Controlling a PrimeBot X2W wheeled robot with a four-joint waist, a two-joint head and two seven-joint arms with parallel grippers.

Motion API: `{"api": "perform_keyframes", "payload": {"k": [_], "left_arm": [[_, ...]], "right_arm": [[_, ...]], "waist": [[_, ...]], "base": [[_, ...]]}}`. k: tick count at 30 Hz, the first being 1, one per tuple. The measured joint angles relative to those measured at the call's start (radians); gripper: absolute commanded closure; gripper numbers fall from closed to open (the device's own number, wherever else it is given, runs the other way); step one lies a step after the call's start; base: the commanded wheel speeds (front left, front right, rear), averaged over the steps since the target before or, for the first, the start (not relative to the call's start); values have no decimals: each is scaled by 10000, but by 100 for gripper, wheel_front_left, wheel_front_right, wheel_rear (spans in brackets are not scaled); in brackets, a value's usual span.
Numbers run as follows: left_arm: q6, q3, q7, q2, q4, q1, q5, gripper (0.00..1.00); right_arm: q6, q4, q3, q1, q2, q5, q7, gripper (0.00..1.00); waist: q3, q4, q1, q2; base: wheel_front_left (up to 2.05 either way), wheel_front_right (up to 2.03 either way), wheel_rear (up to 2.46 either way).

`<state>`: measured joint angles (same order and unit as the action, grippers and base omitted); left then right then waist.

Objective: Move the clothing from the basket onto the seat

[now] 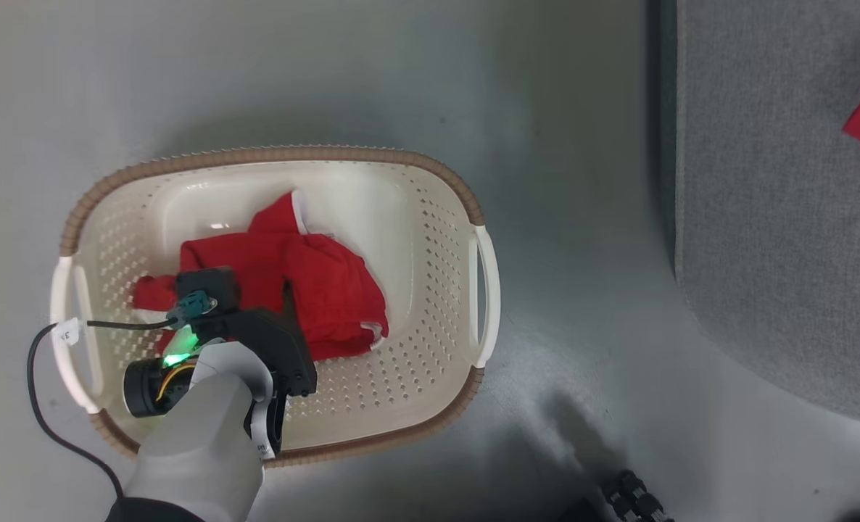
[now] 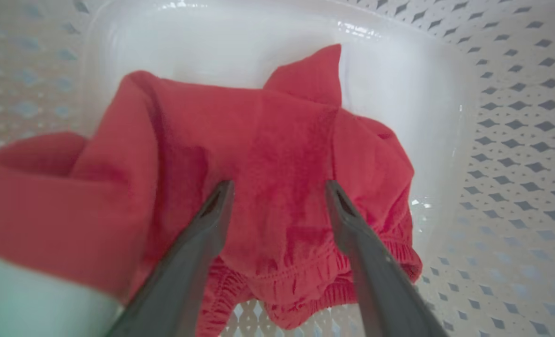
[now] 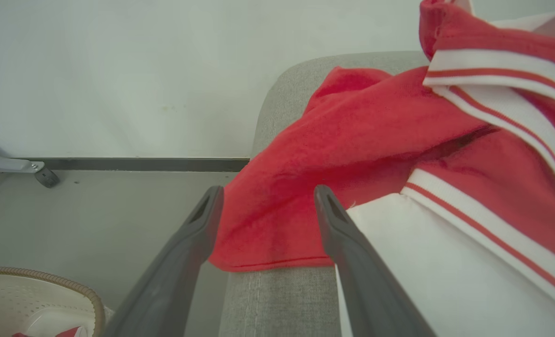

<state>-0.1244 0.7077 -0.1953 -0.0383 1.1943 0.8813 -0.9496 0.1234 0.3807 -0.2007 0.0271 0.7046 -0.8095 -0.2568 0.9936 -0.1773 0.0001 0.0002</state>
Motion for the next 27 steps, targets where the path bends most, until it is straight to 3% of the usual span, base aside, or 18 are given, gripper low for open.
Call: {"api": "perform_keyframes", "payload": {"k": [11, 12, 13, 14, 27], "left_arm": [[0, 268, -61, -25, 349, -29, -1183, 0], [0, 313, -82, -31, 347, -30, -1243, 14], [0, 378, -94, -35, 349, -32, -1262, 67], [0, 437, -104, -44, 353, -33, -1337, 100], [0, 1051, -464, -59, 477, -29, -2027, 100]], "right_arm": [[0, -75, 485, 385, 42, -8, 2, 0], [0, -84, 522, 453, 44, -8, 2, 0], [0, -96, 554, 475, 61, -8, 0, 0], [0, -119, 591, 476, 67, -8, 2, 0], [0, -364, 819, 921, 65, -13, 2, 0]], "waist": [[620, -588, -1, -2], [646, -626, -1, -2], [669, -660, 0, -2], [688, -693, -1, -2], [694, -837, -2, -2]], "base": [[0, 0, 0], [0, 0, 0], [0, 0, 0], [0, 0, 0], [0, 0, 0]]}}
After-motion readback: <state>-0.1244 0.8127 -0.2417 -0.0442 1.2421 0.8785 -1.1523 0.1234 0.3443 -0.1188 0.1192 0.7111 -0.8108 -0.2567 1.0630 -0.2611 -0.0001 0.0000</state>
